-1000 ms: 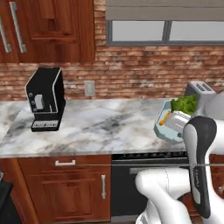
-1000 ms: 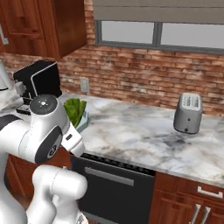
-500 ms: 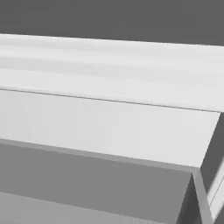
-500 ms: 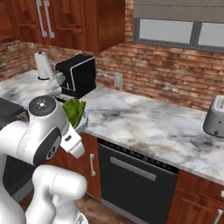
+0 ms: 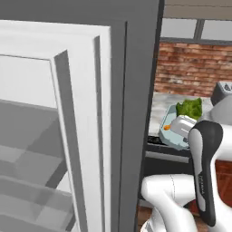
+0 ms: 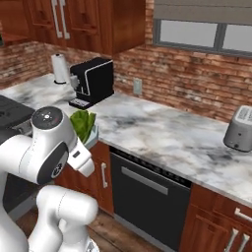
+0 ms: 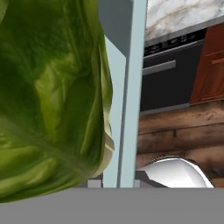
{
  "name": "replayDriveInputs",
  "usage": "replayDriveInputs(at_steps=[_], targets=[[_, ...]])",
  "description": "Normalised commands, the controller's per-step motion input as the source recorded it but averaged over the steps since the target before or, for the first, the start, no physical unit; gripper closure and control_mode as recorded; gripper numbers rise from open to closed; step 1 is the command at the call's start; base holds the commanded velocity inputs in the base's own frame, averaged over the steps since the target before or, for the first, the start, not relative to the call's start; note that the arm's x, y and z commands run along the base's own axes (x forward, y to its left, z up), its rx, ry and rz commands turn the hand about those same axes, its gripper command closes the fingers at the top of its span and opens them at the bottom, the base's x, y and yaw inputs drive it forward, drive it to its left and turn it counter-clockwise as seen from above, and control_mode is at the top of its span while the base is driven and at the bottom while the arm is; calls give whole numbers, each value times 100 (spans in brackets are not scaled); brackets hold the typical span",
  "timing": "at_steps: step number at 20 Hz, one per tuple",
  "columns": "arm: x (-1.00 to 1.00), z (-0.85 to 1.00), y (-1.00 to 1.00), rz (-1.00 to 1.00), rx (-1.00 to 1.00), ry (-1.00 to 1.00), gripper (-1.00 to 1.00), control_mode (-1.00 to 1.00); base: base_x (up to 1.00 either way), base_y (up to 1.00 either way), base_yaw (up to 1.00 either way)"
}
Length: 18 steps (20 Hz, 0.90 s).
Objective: Place the tupperware on the top shelf of the fridge. Make space for the tupperware among the existing items by rearranging them on the shelves if needed. Close the fridge door when finished.
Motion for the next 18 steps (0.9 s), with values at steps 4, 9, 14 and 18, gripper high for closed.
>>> replayDriveInputs(at_steps=[4,9,14,18], targets=[[0,0,0,0,0,0,100,100,-42,-86,13],[0,0,0,0,0,0,100,100,-75,-68,20],[0,0,0,0,0,0,100,100,-89,9,42],[0,0,0,0,0,0,100,100,-58,33,54]])
